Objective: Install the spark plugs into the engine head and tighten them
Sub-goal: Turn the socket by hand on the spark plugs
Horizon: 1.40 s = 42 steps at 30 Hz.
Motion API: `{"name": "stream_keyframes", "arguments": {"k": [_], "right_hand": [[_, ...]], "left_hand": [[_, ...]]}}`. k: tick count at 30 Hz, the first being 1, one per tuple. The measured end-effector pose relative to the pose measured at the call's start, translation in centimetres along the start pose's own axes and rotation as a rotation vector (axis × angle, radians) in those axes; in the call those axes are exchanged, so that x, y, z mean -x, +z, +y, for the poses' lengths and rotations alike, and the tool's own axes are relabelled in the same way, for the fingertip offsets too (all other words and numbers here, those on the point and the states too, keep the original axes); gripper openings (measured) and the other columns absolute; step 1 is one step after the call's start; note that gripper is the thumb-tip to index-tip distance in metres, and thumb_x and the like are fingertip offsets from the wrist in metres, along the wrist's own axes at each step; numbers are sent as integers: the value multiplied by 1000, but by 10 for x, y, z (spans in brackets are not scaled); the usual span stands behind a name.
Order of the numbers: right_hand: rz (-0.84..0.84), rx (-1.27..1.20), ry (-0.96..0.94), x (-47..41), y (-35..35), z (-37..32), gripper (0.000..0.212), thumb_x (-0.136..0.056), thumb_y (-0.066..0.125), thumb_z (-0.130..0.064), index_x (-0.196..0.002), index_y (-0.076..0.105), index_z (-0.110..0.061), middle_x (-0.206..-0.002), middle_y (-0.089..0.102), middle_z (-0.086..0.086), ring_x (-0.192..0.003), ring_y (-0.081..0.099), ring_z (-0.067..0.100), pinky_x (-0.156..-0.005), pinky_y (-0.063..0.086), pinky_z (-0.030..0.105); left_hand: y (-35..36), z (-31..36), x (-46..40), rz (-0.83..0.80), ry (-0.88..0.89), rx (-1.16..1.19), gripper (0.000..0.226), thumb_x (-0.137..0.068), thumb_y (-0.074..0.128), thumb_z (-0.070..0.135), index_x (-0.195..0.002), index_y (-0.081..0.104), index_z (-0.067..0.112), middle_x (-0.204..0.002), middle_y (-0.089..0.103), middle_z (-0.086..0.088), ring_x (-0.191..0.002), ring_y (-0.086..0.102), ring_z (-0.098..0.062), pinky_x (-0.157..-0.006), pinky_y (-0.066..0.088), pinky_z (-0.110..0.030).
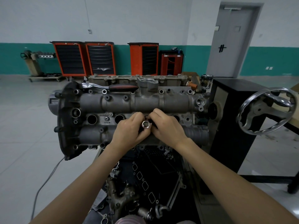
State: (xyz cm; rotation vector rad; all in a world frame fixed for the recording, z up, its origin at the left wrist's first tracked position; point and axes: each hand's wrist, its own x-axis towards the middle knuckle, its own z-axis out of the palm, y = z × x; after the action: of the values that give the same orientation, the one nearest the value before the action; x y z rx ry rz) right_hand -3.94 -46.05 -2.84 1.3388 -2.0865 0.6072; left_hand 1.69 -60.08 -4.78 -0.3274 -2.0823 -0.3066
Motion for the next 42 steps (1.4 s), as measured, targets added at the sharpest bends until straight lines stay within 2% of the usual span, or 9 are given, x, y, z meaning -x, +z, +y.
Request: {"name": "stream_keyframes", "arguments": {"k": [3, 8, 12, 16, 21, 27, 31, 36, 42], "right_hand": [[3, -9, 54, 0, 1, 1, 13, -80, 62, -9, -84, 55, 2, -85, 51, 15, -64, 53, 34, -51, 44, 44], [13, -17, 55, -1, 3, 1, 12, -82, 61, -10, -86, 56, 1, -86, 51, 13, -62, 52, 31, -49, 43, 38], [5, -24, 36, 0, 3, 1, 23, -82, 62, -17, -101, 60, -4, -93, 56, 10, -65, 58, 29, -48, 47, 37], [-18, 30, 5, 0, 2, -1, 34, -79, 65, -16, -111, 60, -5, -94, 58, 10, -63, 60, 31, -45, 47, 37], [-8, 22, 9, 0, 3, 1, 17, -83, 60, -11, -96, 62, 0, -86, 56, 13, -66, 57, 35, -49, 47, 44], [36, -24, 20, 0, 2, -1, 9, -75, 61, -3, -78, 55, 3, -77, 52, 17, -58, 52, 35, -44, 43, 38], [43, -22, 41, 0, 5, 0, 11, -81, 58, -8, -87, 58, 1, -85, 54, 14, -61, 54, 35, -49, 46, 41], [-9, 0, 0, 1, 3, 0, 37, -78, 62, -15, -115, 58, -7, -97, 59, 7, -70, 62, 29, -53, 50, 38], [2, -7, -3, 0, 3, 1, 14, -81, 59, -7, -94, 61, -1, -83, 57, 12, -66, 58, 34, -50, 47, 42]], "left_hand": [[3, -3, 0, 22, 48, -56, 38, -85, 49, 31, -60, 49, 2, -53, 49, -6, -38, 45, -21, -37, 31, -23], [4, -5, -1, 66, 63, -49, 64, -96, 32, 48, -57, 51, 2, -50, 51, -6, -37, 46, -21, -33, 37, -28], [3, -4, 0, 64, 63, -37, 52, -98, 34, 34, -61, 49, 2, -50, 49, -7, -36, 43, -22, -37, 31, -22], [0, 0, -1, 9, 24, -30, 31, -84, 42, 22, -66, 51, -2, -54, 51, -10, -38, 46, -25, -38, 32, -23], [1, 1, -1, 8, 4, -44, 29, -81, 42, 22, -63, 47, -1, -52, 46, -8, -36, 41, -22, -36, 29, -22], [7, -5, -1, 57, 20, -117, 40, -83, 50, 32, -56, 51, 2, -47, 49, -5, -36, 45, -20, -34, 32, -22], [8, -6, -1, 88, 34, -95, 59, -96, 36, 42, -55, 52, 3, -46, 49, -5, -35, 44, -21, -33, 33, -23], [4, -3, -1, 46, 3, -87, 31, -81, 45, 24, -60, 48, 2, -47, 47, -6, -34, 41, -20, -41, 23, -17], [4, -1, -1, 32, -39, -60, 32, -81, 45, 26, -60, 45, 2, -46, 45, -5, -34, 39, -20, -37, 27, -21]]}}
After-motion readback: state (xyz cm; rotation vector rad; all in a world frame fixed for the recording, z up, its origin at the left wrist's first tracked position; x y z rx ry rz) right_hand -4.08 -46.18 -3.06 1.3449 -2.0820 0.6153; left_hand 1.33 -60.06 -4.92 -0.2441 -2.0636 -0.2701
